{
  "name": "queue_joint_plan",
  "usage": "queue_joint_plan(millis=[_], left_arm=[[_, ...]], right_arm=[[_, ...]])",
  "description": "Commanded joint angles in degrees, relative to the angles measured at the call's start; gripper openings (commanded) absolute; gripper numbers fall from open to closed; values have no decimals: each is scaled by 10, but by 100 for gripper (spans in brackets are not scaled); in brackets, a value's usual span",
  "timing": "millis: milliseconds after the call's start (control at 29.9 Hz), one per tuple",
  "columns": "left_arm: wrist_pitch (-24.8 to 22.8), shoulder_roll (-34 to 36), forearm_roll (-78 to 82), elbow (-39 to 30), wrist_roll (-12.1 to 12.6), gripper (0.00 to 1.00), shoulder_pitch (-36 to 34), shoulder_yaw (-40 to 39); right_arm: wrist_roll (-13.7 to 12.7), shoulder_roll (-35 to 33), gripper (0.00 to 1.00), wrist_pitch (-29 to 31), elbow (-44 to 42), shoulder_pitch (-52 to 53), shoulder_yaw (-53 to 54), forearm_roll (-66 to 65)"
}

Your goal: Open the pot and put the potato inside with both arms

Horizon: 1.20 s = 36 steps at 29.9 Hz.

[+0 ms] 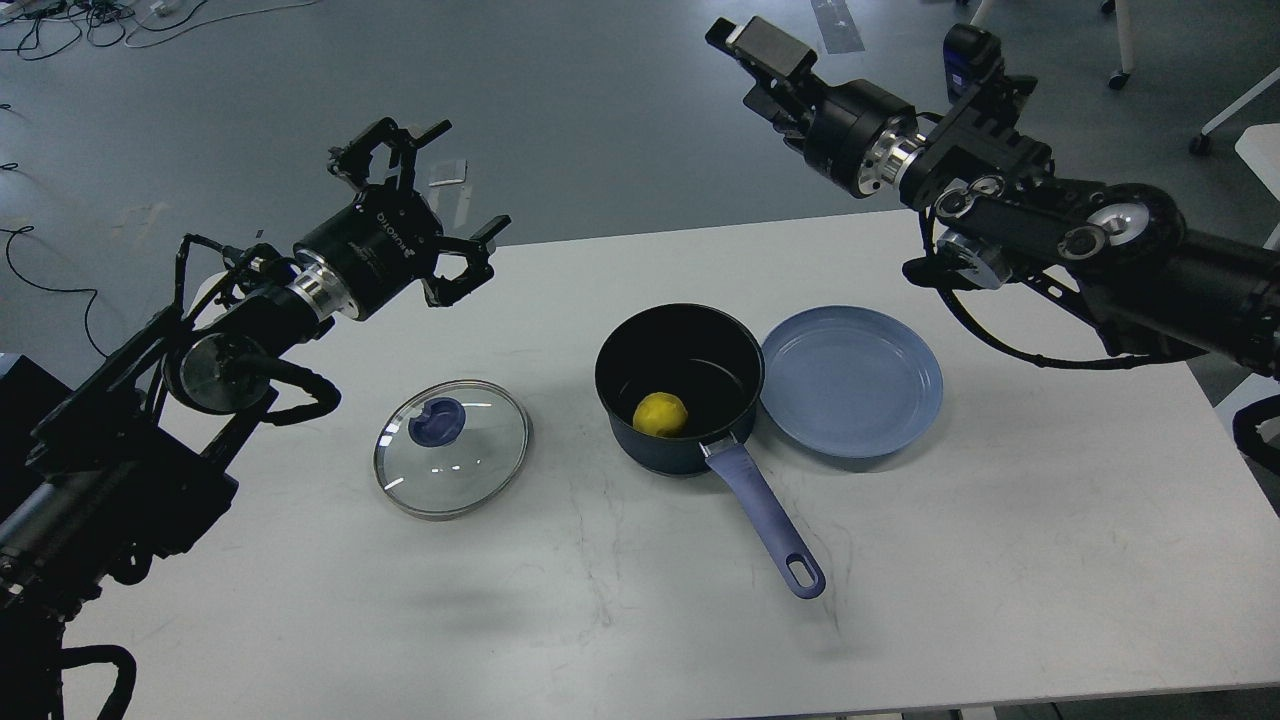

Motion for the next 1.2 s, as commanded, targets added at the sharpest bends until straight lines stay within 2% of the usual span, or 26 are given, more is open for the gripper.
queue_joint_plan(millis=[0,33,67,134,301,668,1002,1169], left_arm=[[1,-9,1,1,0,99,2,-1],[1,-9,0,1,0,99,2,-2],[1,-9,0,1,0,99,2,-2],[2,-13,0,4,0,99,5,-2],[-2,-16,-3,33,-15,99,14,-4],[-3,-16,-6,32,-15,99,31,-6],[-3,-15,-6,30,-13,99,29,-7],[-3,-16,-4,30,-15,99,29,-6]], right_arm=[[-27,-5,100,38,3,-38,54,105],[-46,-3,100,41,2,-49,73,118],[-46,-3,100,41,2,-49,73,118],[-69,0,100,42,5,-79,99,126],[-76,0,100,43,16,-104,117,128],[-95,10,100,41,21,-113,119,170],[-124,9,100,41,44,-143,152,200],[-124,10,100,45,42,-146,154,198]])
